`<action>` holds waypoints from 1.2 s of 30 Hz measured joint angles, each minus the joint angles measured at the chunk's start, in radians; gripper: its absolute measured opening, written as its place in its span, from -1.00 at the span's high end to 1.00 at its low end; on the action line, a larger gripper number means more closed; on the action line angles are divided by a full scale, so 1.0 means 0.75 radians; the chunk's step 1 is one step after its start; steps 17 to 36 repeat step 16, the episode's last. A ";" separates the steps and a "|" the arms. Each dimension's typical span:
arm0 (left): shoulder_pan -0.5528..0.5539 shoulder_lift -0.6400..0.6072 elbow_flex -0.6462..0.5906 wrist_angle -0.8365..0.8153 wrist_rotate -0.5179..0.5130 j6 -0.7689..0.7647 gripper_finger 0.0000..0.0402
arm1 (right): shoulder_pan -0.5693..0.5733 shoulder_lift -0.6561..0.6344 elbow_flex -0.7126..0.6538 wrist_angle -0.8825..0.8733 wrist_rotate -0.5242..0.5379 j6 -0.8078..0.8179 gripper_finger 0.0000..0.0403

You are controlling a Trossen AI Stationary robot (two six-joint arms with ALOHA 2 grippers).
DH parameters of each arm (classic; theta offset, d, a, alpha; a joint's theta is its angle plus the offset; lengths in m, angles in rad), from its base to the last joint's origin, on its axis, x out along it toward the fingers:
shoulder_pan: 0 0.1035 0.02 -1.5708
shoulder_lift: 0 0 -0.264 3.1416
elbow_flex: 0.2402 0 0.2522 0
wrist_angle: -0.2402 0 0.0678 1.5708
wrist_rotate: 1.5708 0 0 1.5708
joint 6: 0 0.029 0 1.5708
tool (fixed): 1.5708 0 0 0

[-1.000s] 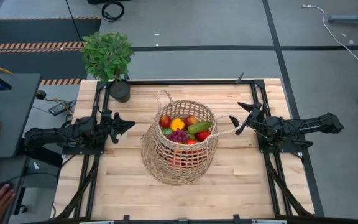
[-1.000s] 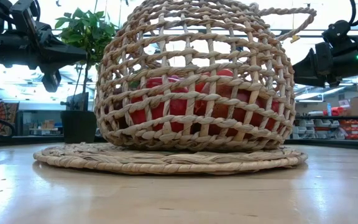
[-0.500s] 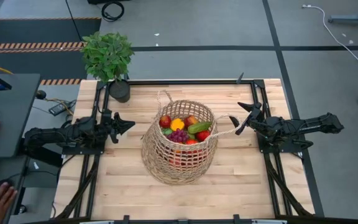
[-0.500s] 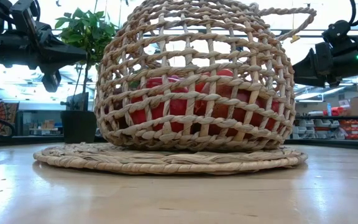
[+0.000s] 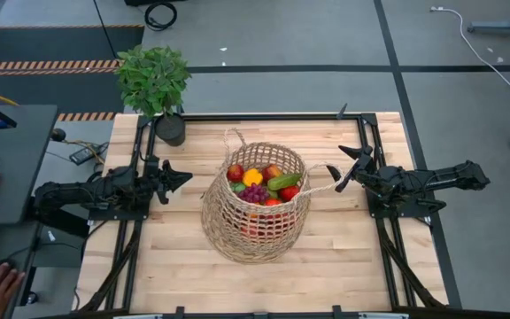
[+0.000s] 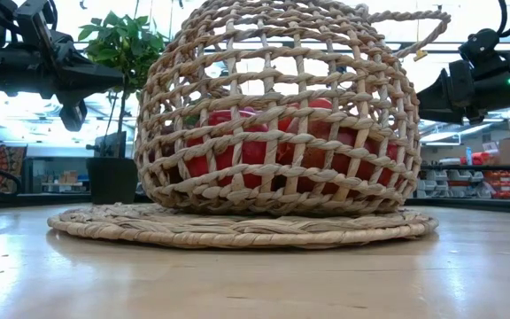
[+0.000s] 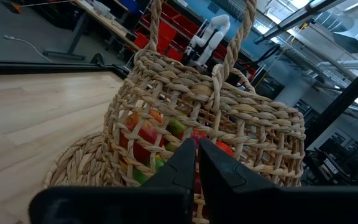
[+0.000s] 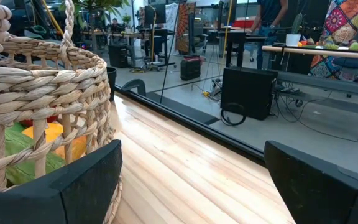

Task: Build produce basket
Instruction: Return to Home Position

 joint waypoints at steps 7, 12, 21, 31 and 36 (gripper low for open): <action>0.000 0.000 0.000 0.000 0.000 0.000 0.84 | 0.000 0.000 0.000 0.000 0.000 0.000 -0.97; 0.000 0.000 0.000 0.000 0.000 0.000 0.84 | 0.000 0.000 0.000 0.000 0.000 0.000 -0.97; 0.000 0.000 0.000 0.000 0.000 0.000 0.87 | 0.000 0.000 0.000 0.000 0.000 0.001 -0.97; 0.000 0.000 0.000 0.000 0.000 0.000 0.87 | 0.000 0.000 0.000 0.000 0.000 0.001 -0.97; 0.000 0.000 0.000 0.000 0.000 0.000 0.87 | 0.000 0.000 0.000 0.000 0.000 0.001 -0.97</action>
